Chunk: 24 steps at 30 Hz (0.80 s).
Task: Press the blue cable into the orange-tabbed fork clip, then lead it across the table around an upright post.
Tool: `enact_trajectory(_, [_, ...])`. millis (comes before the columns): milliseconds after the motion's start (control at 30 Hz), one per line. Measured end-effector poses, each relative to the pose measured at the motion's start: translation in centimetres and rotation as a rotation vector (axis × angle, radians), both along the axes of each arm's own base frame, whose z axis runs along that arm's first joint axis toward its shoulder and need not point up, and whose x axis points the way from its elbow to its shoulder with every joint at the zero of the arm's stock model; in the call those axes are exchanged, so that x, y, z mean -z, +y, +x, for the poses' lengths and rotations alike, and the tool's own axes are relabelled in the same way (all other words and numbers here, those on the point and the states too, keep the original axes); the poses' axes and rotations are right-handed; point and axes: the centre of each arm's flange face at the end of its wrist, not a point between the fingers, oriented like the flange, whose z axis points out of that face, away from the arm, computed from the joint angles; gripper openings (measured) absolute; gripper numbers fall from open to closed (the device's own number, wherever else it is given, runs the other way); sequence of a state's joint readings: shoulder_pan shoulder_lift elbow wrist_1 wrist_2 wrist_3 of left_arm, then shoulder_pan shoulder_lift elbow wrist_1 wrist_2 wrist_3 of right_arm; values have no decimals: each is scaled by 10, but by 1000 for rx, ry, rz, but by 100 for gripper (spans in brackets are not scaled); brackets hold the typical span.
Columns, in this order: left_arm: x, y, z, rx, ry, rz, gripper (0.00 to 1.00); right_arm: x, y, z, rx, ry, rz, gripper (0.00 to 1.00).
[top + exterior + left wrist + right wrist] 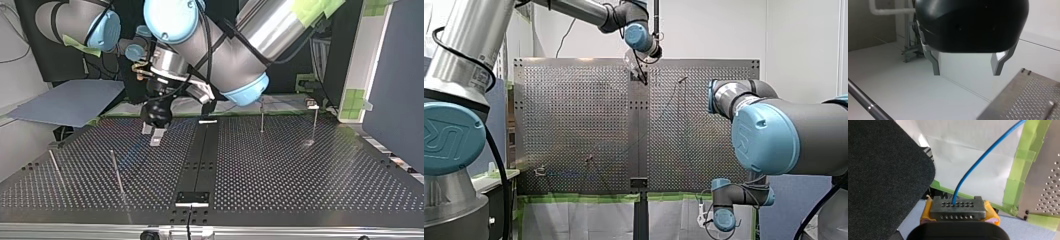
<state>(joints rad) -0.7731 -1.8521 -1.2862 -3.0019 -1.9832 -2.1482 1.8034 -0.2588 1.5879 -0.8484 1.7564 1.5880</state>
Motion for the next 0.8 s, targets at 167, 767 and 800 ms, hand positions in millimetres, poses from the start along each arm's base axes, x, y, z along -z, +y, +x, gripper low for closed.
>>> enact_trajectory(167, [20, 0, 1, -11, 0, 13, 98, -2, -1, 1, -1, 0, -1, 0])
enact_trajectory(767, [82, 9, -4, -64, -15, 69, 98, -5, -1, 4, -6, -1, -3, 0])
enact_trajectory(800, [85, 10, -4, -64, -16, 70, 98, -5, -2, 4, -6, -1, -3, 0])
